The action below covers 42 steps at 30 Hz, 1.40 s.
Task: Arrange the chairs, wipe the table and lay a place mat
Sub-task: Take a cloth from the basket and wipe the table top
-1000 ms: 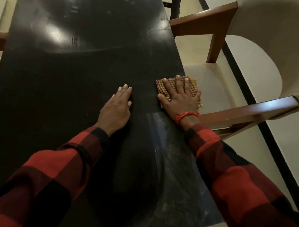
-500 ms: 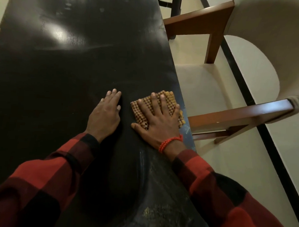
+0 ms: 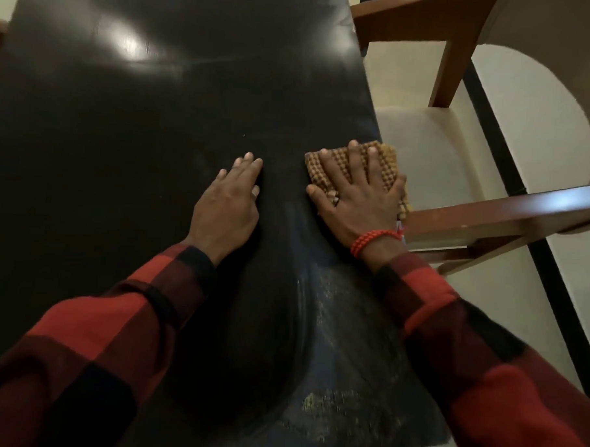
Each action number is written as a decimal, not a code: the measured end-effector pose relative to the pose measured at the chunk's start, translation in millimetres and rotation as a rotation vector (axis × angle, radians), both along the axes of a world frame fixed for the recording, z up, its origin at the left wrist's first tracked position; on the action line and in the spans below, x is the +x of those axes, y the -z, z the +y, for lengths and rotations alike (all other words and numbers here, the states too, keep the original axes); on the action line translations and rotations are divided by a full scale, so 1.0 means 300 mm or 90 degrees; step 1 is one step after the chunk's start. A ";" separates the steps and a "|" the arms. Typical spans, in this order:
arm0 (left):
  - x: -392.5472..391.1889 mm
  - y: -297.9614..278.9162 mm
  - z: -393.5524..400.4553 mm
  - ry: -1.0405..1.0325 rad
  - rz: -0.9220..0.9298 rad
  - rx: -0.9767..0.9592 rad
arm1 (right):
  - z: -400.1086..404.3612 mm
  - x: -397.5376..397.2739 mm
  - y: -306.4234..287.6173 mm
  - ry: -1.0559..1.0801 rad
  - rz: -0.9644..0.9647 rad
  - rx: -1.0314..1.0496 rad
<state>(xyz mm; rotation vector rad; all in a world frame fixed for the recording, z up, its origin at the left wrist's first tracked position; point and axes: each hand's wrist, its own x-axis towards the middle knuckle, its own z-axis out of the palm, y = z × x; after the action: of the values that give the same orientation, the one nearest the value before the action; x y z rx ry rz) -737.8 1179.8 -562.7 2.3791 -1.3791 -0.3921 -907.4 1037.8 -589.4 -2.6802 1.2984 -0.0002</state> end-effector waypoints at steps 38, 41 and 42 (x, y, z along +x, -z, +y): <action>-0.258 -0.025 0.332 0.092 -0.006 0.044 | 0.585 -0.209 0.014 -0.064 -0.011 0.007; -0.237 -0.023 0.336 0.116 -0.021 0.104 | 0.558 -0.240 0.009 -0.071 -0.008 -0.001; -0.232 -0.021 0.336 0.117 -0.023 0.111 | 0.531 -0.257 0.004 -0.060 -0.002 -0.004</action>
<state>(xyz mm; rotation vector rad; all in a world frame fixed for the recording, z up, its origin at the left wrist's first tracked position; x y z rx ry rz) -807.5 1280.6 -556.4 2.4132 -1.6478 -0.5422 -984.6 1197.0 -590.4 -2.7434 1.1710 0.0023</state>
